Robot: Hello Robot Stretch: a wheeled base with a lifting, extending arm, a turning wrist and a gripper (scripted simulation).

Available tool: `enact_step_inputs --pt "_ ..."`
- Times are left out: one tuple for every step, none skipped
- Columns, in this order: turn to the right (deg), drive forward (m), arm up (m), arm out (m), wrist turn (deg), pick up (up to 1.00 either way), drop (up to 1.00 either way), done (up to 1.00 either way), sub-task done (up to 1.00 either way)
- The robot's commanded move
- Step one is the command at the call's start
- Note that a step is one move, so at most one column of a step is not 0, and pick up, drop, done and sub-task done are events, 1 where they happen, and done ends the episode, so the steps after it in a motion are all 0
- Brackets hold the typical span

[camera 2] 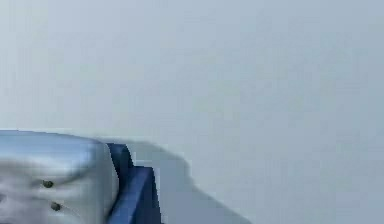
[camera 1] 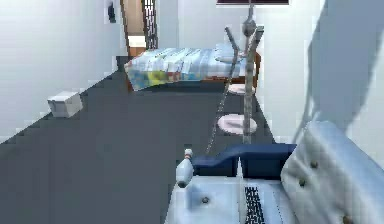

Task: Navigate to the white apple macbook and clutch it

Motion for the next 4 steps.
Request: enact_step_inputs --pt "-45.0 0.0 0.0 0.0 0.0 0.0 0.0 0.0 0.0" --pt "-18.0 0.0 0.0 0.0 0.0 0.0 0.0 0.0 0.0" --pt "0.0 0.0 0.5 0.0 0.0 0.0 0.0 0.0 0.0" --pt "0.0 0.0 0.06 0.0 0.0 0.0 0.0 0.0 0.0"
